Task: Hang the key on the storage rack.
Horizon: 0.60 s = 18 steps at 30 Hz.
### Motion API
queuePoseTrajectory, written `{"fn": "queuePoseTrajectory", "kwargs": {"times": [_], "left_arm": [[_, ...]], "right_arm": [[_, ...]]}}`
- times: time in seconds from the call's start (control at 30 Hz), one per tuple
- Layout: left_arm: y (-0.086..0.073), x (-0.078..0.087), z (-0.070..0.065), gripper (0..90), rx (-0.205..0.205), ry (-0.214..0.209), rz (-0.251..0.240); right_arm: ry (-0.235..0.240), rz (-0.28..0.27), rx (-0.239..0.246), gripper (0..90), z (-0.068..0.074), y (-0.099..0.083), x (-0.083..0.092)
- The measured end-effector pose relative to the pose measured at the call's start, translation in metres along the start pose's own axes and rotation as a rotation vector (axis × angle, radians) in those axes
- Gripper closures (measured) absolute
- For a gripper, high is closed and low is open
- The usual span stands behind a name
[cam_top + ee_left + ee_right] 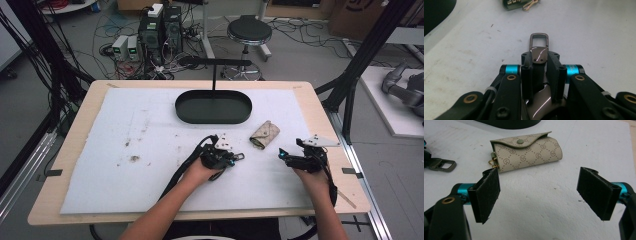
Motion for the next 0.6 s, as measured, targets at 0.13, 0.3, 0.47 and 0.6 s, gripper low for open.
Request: {"fn": "queuePoseTrajectory", "kwargs": {"times": [0.13,0.3,0.47,0.6], "left_arm": [[0.0,0.0,0.0,81.1,-0.022,0.005,-0.008],[0.0,0.0,0.0,84.7,-0.032,0.004,-0.014],[0.005,0.009,0.001,88.0,-0.033,0.02,-0.046],[0.009,0.02,0.005,88.1,-0.027,0.022,-0.074]], "right_arm": [[0.0,0.0,0.002,19.0,0.001,0.0,0.0],[0.003,0.0,0.007,19.0,0.002,0.002,-0.001],[0.003,-0.003,0.007,19.0,0.002,0.002,-0.001],[0.002,-0.004,0.006,19.0,0.002,0.002,-0.001]]}}
Point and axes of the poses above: each handheld gripper's, and its own axes: x roughly backward along the jaws, y roughly out of its top, z roughly to its left, the point moved 5 cm from there along -x, roughly forward along the jaws, and after that the axes turned 10 degrees about x, right-handed, at the moved point
